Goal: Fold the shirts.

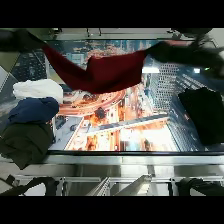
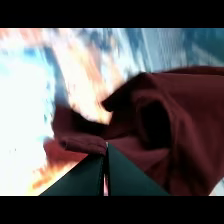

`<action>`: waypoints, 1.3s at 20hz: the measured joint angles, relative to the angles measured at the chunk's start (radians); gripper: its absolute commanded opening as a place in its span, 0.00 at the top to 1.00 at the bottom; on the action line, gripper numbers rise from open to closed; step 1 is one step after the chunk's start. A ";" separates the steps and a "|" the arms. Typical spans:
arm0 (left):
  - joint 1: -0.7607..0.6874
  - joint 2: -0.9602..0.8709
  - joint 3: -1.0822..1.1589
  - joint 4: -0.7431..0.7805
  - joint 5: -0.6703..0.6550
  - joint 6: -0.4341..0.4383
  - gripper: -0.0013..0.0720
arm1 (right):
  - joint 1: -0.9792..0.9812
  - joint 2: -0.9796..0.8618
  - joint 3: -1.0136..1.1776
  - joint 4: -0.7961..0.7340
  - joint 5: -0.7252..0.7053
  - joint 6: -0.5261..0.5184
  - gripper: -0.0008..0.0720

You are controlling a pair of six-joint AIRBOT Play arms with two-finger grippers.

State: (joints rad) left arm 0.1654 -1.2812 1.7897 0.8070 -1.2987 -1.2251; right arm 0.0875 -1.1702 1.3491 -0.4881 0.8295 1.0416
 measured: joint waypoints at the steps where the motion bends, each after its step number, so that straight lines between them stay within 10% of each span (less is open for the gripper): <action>1: 0.011 0.048 0.039 -0.002 0.001 -0.010 0.95 | -0.023 0.074 0.002 -0.001 0.005 -0.003 0.96; 8: 0.035 0.268 0.111 -0.001 0.072 -0.037 0.95 | -0.070 0.357 0.005 -0.019 0.023 -0.011 0.96; 15: -0.017 0.125 -0.100 0.008 0.143 0.034 0.95 | -0.038 0.184 -0.106 -0.027 0.072 -0.011 0.86; 16: -0.032 0.068 -0.126 0.011 0.160 0.052 0.86 | -0.026 0.131 -0.127 -0.027 0.074 -0.011 0.54; 17: -0.045 0.009 -0.143 0.012 0.175 0.062 0.49 | -0.014 0.072 -0.146 -0.027 0.075 -0.011 0.24; 19: -0.058 -0.115 -0.153 0.025 0.188 0.076 0.00 | 0.003 -0.060 -0.171 -0.027 0.081 -0.011 0.17; 26: 0.040 -0.343 -0.055 0.037 -0.061 -0.064 0.03 | -0.123 -0.268 -0.190 -0.072 0.147 -0.022 0.23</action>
State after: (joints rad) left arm 0.2054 -1.6238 1.7351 0.8444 -1.3602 -1.2888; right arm -0.0357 -1.4384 1.1591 -0.5602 0.9764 1.0195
